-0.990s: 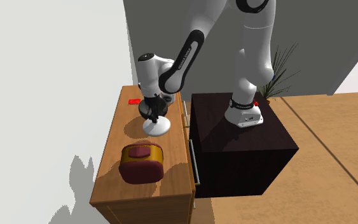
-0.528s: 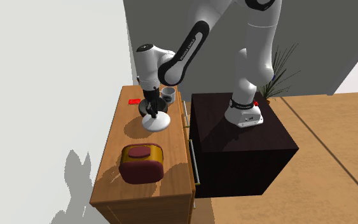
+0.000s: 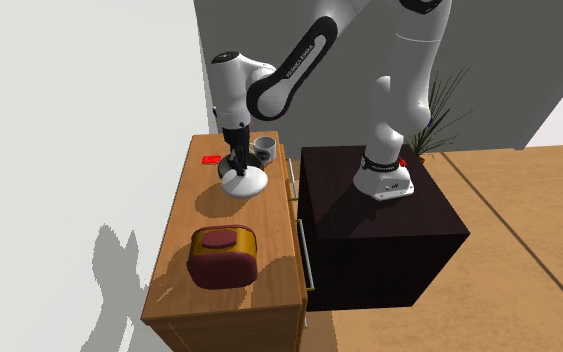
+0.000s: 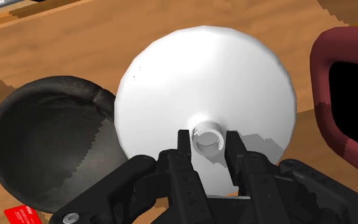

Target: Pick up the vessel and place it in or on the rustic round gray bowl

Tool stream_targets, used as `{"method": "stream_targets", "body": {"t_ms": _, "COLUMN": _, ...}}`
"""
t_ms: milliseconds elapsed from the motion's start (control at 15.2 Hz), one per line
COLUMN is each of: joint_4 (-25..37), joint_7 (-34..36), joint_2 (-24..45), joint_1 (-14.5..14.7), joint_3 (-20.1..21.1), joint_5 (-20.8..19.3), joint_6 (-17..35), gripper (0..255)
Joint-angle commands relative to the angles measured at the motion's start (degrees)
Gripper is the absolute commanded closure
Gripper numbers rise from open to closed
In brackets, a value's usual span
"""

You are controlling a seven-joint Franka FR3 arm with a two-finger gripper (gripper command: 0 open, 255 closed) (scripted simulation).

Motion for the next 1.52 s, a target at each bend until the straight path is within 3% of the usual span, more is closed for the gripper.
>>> {"method": "stream_targets", "body": {"t_ms": 0, "joint_4": 0.47, "joint_7": 0.08, "joint_2": -1.07, "joint_1": 0.02, "joint_3": 0.02, "joint_5": 0.04, "joint_6": -1.55, "gripper": 255}}
{"method": "stream_targets", "body": {"t_ms": 198, "joint_4": 1.16, "joint_7": 0.09, "joint_2": -2.33, "joint_1": 0.01, "joint_3": 0.00, "joint_5": 0.08, "joint_6": -3.50, "gripper": 255}}
{"method": "stream_targets", "body": {"t_ms": 1122, "joint_4": 10.60, "joint_7": -18.70, "joint_2": -1.00, "joint_1": -9.48, "joint_3": -10.30, "joint_5": -1.06, "joint_6": -12.26, "gripper": 255}}
{"method": "stream_targets", "body": {"t_ms": 1452, "joint_4": 8.74, "joint_7": -19.01, "joint_2": 0.93, "joint_1": -9.48, "joint_3": -10.30, "joint_5": -0.73, "joint_6": -8.49, "gripper": 255}}
